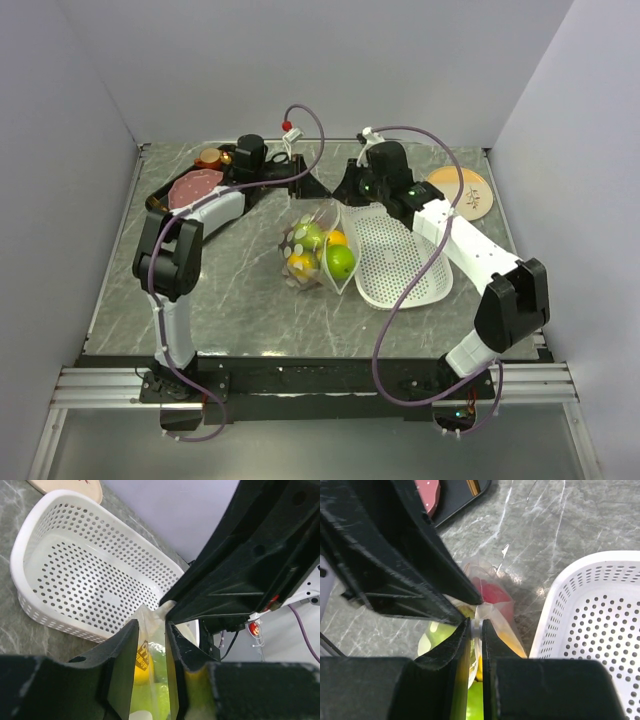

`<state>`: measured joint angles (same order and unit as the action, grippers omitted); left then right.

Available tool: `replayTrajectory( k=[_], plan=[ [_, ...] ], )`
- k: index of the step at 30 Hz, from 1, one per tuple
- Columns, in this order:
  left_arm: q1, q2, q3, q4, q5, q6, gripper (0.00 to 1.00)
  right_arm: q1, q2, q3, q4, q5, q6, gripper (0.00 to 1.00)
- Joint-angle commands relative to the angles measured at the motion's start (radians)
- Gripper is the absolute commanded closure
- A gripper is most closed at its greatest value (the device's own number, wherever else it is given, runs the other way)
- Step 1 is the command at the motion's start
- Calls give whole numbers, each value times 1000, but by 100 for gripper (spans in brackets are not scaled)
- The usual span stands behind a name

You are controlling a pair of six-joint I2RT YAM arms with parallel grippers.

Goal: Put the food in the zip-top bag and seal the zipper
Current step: Zip the zipper food storage bag at the center of the board.

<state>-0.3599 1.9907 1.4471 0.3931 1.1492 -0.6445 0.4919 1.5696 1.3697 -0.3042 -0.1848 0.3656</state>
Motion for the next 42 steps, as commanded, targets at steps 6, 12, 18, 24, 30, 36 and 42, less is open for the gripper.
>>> replayTrajectory(
  k=[6, 12, 18, 24, 30, 36, 42],
  plan=[
    [-5, 45, 6, 325, 69, -200, 64, -6, -75, -4, 40, -21, 6, 97],
    [-19, 54, -5, 365, 75, -216, 64, -6, -77, -9, 47, -27, 15, 97],
    [-25, 62, -7, 306, 70, -173, 64, -6, -86, -12, 54, -22, 19, 97],
    [-27, 62, -25, 282, 61, -149, 63, -10, -98, -24, 59, -7, 26, 97],
    [-24, 63, -31, 239, 56, -106, 63, -15, -108, -32, 62, -12, 29, 96],
    [-22, 60, -42, 286, 76, -142, 64, -19, -111, -37, 62, -7, 29, 97],
    [-24, 57, -65, 368, 83, -203, 75, -21, -108, -32, 60, -15, 27, 96]
  ],
)
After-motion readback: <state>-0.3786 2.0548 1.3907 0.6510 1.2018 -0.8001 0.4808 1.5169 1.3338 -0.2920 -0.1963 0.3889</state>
